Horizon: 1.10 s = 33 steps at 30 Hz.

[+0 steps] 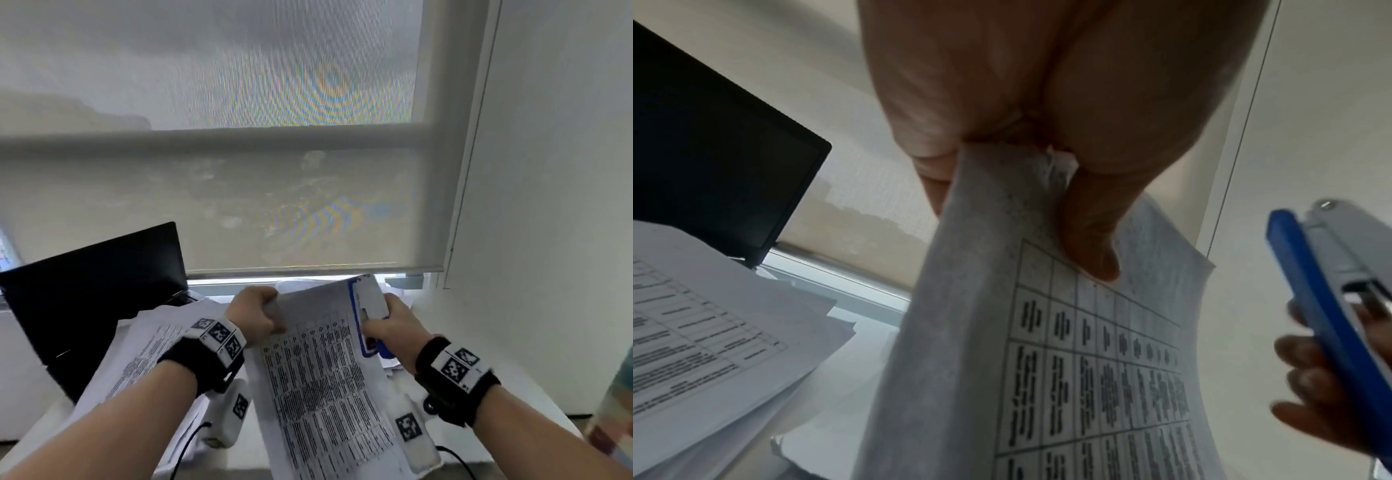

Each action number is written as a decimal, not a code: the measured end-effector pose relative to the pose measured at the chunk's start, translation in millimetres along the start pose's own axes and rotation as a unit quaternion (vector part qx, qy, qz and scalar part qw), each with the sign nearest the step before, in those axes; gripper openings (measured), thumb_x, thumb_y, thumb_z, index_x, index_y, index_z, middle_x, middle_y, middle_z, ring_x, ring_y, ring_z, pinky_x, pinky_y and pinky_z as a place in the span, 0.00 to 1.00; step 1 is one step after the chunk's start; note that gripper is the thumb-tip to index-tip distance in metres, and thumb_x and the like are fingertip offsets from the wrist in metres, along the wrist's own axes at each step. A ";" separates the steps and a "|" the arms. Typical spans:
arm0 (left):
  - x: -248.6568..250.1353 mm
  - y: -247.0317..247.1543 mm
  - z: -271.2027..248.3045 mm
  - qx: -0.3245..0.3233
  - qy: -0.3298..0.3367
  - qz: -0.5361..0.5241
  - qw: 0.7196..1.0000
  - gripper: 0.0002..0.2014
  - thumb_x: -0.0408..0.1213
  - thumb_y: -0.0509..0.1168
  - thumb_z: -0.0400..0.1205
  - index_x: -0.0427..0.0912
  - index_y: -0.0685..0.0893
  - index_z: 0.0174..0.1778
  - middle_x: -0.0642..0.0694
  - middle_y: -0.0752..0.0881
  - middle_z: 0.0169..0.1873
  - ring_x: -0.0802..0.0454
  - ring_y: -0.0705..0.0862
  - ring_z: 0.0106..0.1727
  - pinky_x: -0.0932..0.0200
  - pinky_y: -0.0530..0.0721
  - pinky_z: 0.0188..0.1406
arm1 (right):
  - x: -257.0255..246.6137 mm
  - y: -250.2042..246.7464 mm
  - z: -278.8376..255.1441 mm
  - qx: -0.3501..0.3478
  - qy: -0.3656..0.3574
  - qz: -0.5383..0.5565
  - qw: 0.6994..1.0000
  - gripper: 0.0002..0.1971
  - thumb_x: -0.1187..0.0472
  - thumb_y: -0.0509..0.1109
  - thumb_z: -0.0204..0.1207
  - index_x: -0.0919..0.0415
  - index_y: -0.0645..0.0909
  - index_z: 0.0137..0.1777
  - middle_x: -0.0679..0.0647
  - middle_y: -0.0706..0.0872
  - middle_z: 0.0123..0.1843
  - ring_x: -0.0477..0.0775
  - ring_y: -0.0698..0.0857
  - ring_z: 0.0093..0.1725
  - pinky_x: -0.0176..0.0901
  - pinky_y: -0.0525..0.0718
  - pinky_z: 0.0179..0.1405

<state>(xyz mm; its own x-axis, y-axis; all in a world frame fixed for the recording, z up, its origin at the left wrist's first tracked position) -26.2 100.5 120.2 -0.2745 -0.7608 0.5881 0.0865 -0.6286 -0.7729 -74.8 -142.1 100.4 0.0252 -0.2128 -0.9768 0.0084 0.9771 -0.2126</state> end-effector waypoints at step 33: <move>102.8 3.7 -32.2 0.202 -0.001 -0.418 0.886 0.11 0.41 0.79 0.73 0.50 0.83 0.44 0.48 0.90 0.42 0.47 0.89 0.46 0.48 0.88 0.51 | -36.9 -75.6 -77.1 0.144 -0.175 0.018 0.974 0.18 0.66 0.68 0.55 0.69 0.76 0.48 0.69 0.81 0.38 0.59 0.82 0.34 0.46 0.84 0.27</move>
<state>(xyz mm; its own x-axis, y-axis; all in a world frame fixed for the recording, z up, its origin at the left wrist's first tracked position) -84.9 25.2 170.1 -0.4036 -0.0019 0.9149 0.1896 -0.9785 0.0816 -153.4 -207.9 150.5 0.3686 -0.2159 -0.9042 0.2795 0.9534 -0.1137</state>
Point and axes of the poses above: each hand's wrist, its own z-axis towards the middle knuckle, its own y-axis out of the palm, x = y × z, the point moved 6 cm from there along z, towards the middle knuckle
